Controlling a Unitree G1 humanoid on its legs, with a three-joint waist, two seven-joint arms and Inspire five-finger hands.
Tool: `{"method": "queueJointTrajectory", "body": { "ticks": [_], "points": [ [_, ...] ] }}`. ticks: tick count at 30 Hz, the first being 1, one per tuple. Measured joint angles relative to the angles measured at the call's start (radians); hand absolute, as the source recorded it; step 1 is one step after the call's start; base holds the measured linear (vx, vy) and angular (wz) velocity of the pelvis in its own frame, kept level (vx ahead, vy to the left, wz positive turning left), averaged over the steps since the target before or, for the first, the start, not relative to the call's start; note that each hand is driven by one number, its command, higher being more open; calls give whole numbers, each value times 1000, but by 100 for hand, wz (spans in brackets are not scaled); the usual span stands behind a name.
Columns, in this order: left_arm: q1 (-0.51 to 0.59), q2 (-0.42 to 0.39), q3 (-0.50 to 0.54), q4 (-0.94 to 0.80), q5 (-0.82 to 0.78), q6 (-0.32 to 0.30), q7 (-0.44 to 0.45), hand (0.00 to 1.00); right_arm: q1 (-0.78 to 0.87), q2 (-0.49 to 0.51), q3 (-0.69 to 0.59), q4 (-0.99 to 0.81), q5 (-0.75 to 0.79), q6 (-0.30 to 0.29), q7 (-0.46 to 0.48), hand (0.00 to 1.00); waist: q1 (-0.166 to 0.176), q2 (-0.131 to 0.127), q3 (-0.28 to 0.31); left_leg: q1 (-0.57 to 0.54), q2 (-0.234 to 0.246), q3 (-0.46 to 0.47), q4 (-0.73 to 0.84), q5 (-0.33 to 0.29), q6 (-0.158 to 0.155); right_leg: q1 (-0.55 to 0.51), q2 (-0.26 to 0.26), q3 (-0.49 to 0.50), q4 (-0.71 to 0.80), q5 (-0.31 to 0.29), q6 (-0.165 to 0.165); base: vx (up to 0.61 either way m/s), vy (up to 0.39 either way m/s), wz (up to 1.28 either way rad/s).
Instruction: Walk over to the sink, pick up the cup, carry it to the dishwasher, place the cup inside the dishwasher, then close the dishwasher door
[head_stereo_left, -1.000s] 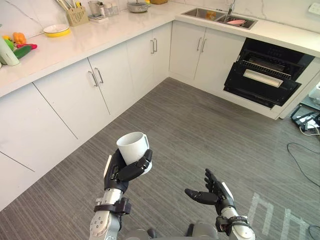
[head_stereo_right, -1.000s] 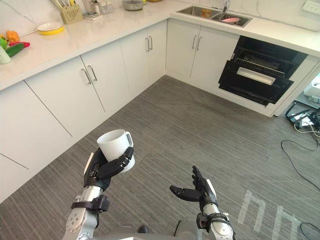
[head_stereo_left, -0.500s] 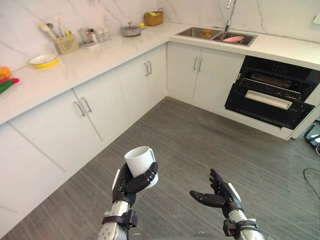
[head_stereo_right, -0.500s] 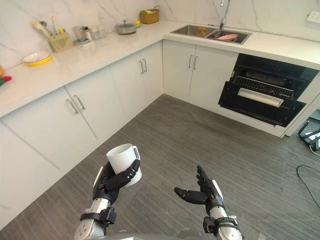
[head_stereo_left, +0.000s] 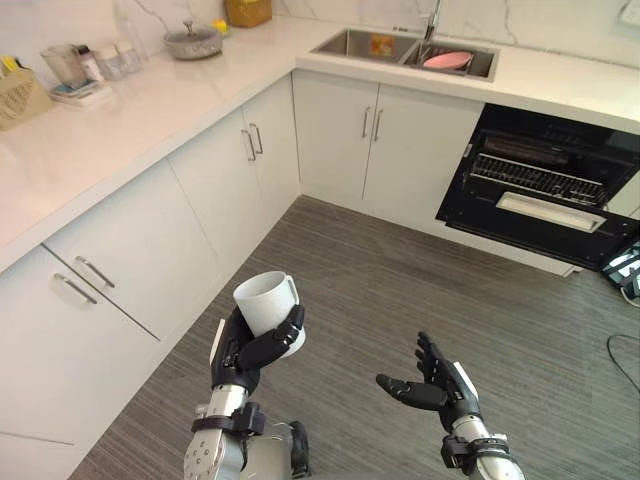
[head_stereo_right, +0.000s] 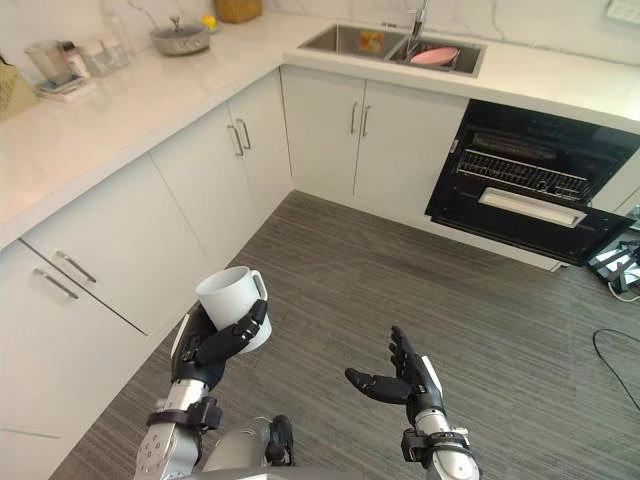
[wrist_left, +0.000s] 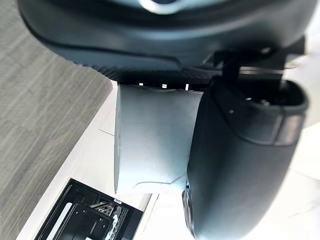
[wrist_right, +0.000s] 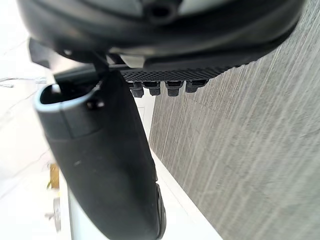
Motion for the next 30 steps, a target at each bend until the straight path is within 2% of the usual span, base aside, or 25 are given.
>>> {"method": "queueJointTrajectory", "body": {
  "ticks": [1, 3, 4, 5, 6, 8, 9, 10, 11, 12, 13, 14, 16, 17, 18, 19, 21, 22, 24, 25, 26, 27, 28, 29, 30],
  "points": [
    [0, 8, 2, 0, 0, 0, 0, 0, -8, 7, 6, 17, -1, 0, -1, 100, -1, 15, 1, 78, 3, 0, -43, -7, 10, -46, 5, -48, 80, -60, -24, 499, 255, -29],
    [-3, 13, 11, -18, 0, 0, 1, 0, -13, 8, 18, 13, -1, 0, -3, 100, -6, 32, 2, 195, 12, 0, -137, -7, 9, -106, 57, -123, 63, -124, -50, 473, 195, -16],
    [-19, 21, 11, -37, 0, -1, 1, 0, -16, 10, 18, -7, -1, 0, -2, 100, -5, 43, 8, 260, 18, -1, -198, -3, 0, -165, 97, -173, 4, -158, -79, 461, 148, -12],
    [-28, 25, 11, -45, 0, -1, 2, 0, -18, 10, 18, -17, -1, 0, -1, 100, -6, 45, 10, 287, 21, -1, -222, -1, -4, -194, 114, -195, -38, -166, -93, 506, 109, -6],
    [-44, 33, 10, -57, 0, -1, 6, 0, -18, 11, 19, -36, -1, 0, 2, 100, -16, 47, 11, 333, 29, -1, -266, -3, -19, -250, 151, -234, -166, -167, -97, 399, 55, 3],
    [-64, 43, 6, -57, 0, 0, 8, 0, -19, 14, 19, -58, -1, -1, 7, 100, -30, 46, 11, 391, 34, -6, -295, -19, -48, -317, 196, -237, -390, -87, -82, 440, 20, 9],
    [-59, 45, 3, -53, 0, 0, 8, 0, -13, 21, 19, -62, -1, -1, 12, 100, -41, 40, 11, 436, 30, -7, -306, -37, -76, -331, 210, -232, -535, 14, -77, 421, -15, 13],
    [-52, 46, 0, -50, 0, 0, 7, 0, -7, 27, 18, -61, -1, -1, 12, 100, -49, 37, 10, 461, 25, -6, -306, -49, -92, -332, 211, -231, -575, 65, -88, 362, -31, 24],
    [-37, 48, -5, -45, 0, 0, -1, 0, 8, 30, 18, -62, -1, -4, 13, 100, -59, 35, 8, 511, 22, -9, -299, -93, -102, -334, 207, -228, -569, 152, -139, 520, -88, 34],
    [-19, 51, -19, -45, 2, -2, -15, 0, 26, 30, 20, -60, -2, -2, 18, 100, -68, 26, -15, 548, 18, -9, -286, -158, -111, -340, 202, -225, -503, 170, -195, 561, -112, 31],
    [-9, 40, -31, -34, 2, -2, -16, 0, 31, 20, 21, -57, -3, -1, 19, 100, -66, 42, -24, 570, 32, -9, -276, -179, -125, -347, 215, -213, -462, 170, -216, 797, -171, 12],
    [3, 9, -49, -12, 2, -1, -9, 0, 16, 5, 19, -47, -11, 3, 14, 100, -62, 88, -45, 530, 99, 3, -96, -207, -166, -337, 245, -230, -408, 82, -213, 560, -163, -11],
    [-1, -8, -72, -7, 2, -1, -7, 0, -9, 2, 16, -51, -14, 2, 1, 100, -59, 114, -41, 387, 186, -3, 227, -146, -147, -312, 278, -230, -415, 46, -223, 518, -174, -23],
    [-9, -18, -98, -4, 8, -1, -8, 0, -31, -5, 15, -54, -23, 3, -12, 100, -52, 135, -22, 294, 268, -13, 465, -30, -134, -258, 331, -221, -445, 24, -238, 520, -136, -44],
    [-14, -24, -114, 6, 22, -1, -8, 0, -36, -4, 16, -54, -23, 3, -24, 100, -47, 146, -18, 269, 299, -18, 536, -35, -138, -215, 360, -207, -470, 17, -256, 531, -104, -52],
    [-19, -25, -124, 15, 25, -1, -12, 0, -37, -1, 15, -55, -22, 3, -30, 100, -48, 146, -15, 259, 304, -27, 556, -45, -135, -180, 370, -201, -487, 7, -265, 434, -44, -52],
    [-25, -26, -138, 29, 30, -1, -23, 0, -36, -1, 16, -71, -22, 2, -43, 100, -48, 127, -6, 214, 277, -40, 494, -99, -130, -64, 389, -146, -566, 5, -261, 556, -43, -66],
    [-27, -26, -137, 29, 28, -2, -26, 0, -36, -3, 16, -78, -21, 1, -44, 100, -48, 125, -7, 194, 266, -40, 453, -111, -130, -49, 392, -129, -585, 6, -260, 432, -19, -74],
    [-37, -31, -126, 26, 19, -3, -29, 0, -49, -11, 17, -97, -21, 1, -44, 100, -40, 119, -9, 126, 199, -58, 219, -127, -123, -16, 390, -50, -643, -5, -270, 383, 44, -90],
    [-39, -35, -119, 24, 19, -3, -29, 0, -57, -12, 18, -99, -21, 1, -44, 100, -34, 116, -7, 108, 163, -96, 92, -120, -133, -11, 387, -12, -656, -7, -265, 382, 88, -111],
    [-39, -40, -113, 22, 19, -3, -28, 0, -60, -12, 19, -101, -21, 1, -43, 100, -26, 114, -6, 89, 131, -141, -20, -101, -147, -5, 385, 29, -662, -12, -260, 371, 127, -117],
    [-37, -42, -111, 21, 19, -3, -27, 0, -58, -12, 20, -99, -20, 1, -45, 100, -17, 113, -5, 64, 107, -196, -115, -56, -159, 15, 385, 75, -666, -29, -251, 474, 208, -128],
    [-30, -40, -110, 19, 19, -3, -27, 0, -58, -12, 28, -97, -20, 1, -45, 100, -16, 108, -2, 50, 97, -223, -133, 5, -173, 42, 380, 116, -659, -54, -237, 488, 232, -113],
    [-24, -40, -111, 16, 19, -3, -27, 0, -58, -14, 34, -97, -21, 0, -45, 100, -16, 108, -2, 50, 92, -222, -140, 23, -176, 51, 379, 137, -650, -66, -219, 514, 283, -105],
    [-20, -41, -112, 6, 19, -2, -30, 0, -58, -20, 41, -97, -21, -4, -44, 100, -18, 111, -4, 51, 91, -215, -135, 55, -154, 61, 377, 157, -610, -104, -198, 348, 231, -102]
  ]
}}
